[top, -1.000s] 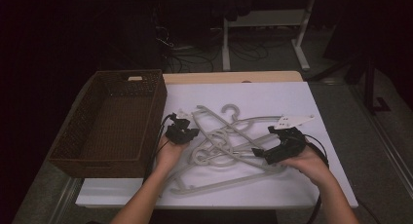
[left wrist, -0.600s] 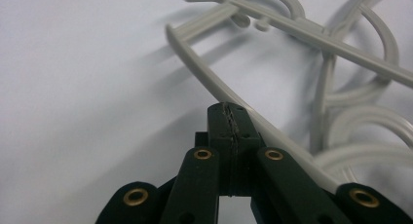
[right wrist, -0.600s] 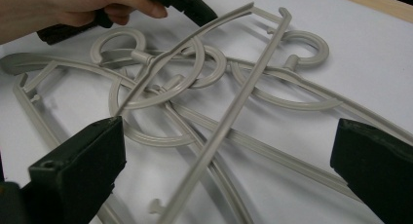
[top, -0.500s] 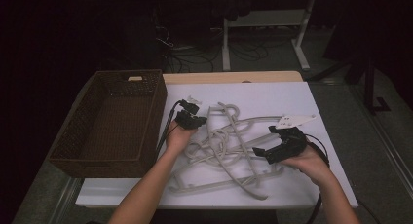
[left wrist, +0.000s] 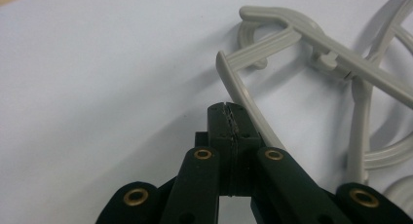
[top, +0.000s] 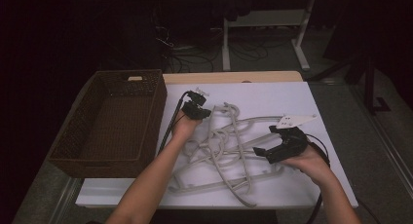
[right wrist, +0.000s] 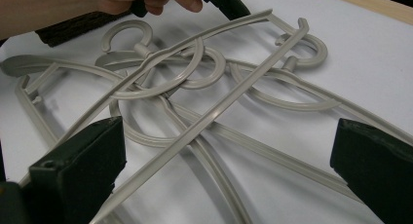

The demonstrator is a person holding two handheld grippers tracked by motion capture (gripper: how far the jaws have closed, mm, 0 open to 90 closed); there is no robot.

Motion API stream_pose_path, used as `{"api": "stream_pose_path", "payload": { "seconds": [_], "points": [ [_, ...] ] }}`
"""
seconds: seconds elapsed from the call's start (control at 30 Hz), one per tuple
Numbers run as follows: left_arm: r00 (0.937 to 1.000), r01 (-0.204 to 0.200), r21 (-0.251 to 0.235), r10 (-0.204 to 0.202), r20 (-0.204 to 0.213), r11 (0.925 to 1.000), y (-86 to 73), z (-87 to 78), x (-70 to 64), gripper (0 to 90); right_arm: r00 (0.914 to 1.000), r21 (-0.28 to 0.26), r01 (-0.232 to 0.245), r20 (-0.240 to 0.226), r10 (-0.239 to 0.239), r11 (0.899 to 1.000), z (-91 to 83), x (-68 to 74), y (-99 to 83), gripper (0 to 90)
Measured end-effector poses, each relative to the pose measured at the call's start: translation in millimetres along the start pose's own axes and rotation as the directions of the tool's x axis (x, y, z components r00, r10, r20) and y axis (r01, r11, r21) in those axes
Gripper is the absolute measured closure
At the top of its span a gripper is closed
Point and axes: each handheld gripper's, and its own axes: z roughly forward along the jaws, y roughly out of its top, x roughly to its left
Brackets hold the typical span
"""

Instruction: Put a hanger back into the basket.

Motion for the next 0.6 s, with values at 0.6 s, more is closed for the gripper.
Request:
{"api": "stream_pose_path", "payload": {
  "seconds": [0.6],
  "points": [
    [0.96,-0.149,-0.041,0.155,0.233,0.988,-44.9,-65.9,-80.8,90.0,1.0,0.011,-0.001,0.006,0.001,1.0,1.9,0.8,0.1,0.0]
  ]
}}
